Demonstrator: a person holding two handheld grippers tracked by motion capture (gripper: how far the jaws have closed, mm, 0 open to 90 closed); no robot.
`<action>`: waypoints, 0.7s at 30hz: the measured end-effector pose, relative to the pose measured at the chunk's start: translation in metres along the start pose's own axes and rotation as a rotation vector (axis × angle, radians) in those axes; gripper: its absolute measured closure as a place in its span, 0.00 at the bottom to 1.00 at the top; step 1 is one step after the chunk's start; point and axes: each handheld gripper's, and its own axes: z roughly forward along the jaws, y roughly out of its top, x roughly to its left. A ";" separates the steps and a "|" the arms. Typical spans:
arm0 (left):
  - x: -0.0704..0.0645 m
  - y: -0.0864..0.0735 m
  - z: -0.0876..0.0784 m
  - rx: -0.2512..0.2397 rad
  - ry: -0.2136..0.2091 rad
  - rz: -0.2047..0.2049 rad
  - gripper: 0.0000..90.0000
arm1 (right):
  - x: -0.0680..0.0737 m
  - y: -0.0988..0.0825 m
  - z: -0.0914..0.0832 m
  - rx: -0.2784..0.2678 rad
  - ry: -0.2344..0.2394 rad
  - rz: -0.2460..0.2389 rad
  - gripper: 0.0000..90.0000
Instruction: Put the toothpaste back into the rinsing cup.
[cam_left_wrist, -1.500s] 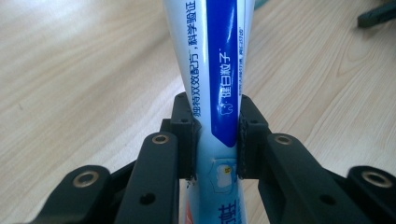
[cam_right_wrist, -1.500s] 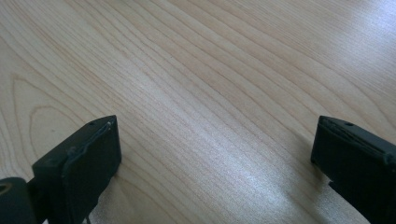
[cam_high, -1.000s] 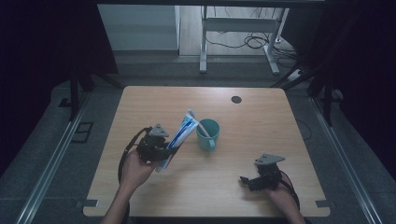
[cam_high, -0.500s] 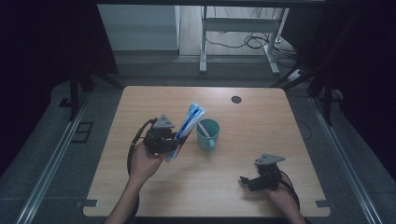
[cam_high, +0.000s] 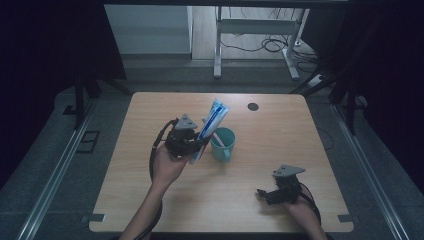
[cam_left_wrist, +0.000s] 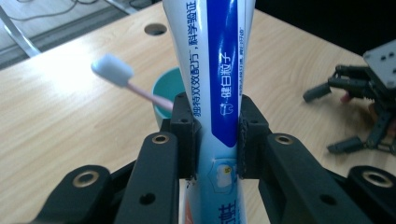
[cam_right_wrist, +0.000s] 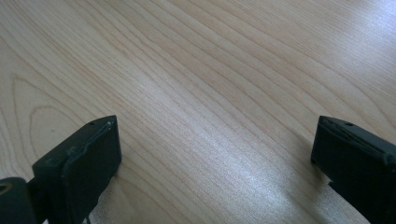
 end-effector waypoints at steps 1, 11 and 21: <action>0.000 0.002 0.001 -0.007 0.002 0.003 0.82 | 0.000 0.000 0.000 0.000 0.000 -0.001 0.01; -0.004 0.016 0.014 -0.048 0.014 0.009 0.81 | 0.000 0.000 0.000 -0.001 -0.001 0.001 0.01; -0.004 0.030 0.029 -0.087 0.030 0.002 0.81 | 0.000 0.000 0.000 0.001 0.000 -0.004 0.01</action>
